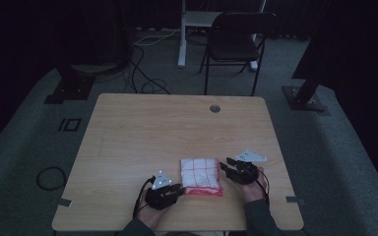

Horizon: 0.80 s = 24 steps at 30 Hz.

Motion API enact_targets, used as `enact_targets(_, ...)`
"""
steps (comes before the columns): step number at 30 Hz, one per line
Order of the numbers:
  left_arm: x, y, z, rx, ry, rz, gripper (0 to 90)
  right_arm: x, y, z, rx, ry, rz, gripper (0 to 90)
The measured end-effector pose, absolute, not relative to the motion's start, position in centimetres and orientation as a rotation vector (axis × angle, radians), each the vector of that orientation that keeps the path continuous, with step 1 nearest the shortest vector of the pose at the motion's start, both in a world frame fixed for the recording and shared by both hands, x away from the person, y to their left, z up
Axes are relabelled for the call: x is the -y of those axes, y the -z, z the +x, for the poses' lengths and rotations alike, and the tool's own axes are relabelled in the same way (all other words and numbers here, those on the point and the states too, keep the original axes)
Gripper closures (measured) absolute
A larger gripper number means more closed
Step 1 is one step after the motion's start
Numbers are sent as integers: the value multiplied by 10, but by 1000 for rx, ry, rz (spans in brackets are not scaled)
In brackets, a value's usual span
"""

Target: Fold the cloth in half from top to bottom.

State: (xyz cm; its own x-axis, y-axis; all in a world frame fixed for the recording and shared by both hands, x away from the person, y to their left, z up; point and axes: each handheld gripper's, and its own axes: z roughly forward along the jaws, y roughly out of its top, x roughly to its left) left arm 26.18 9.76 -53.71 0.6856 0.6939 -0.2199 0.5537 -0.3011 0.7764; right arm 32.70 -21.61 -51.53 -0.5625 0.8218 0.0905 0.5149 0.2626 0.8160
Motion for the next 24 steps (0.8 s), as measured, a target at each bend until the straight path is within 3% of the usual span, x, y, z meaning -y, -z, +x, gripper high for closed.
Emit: enact_targets(24,-128,538,269,-1042,-306,1975,711,227,530,320,-2189,-1171,1255,585)
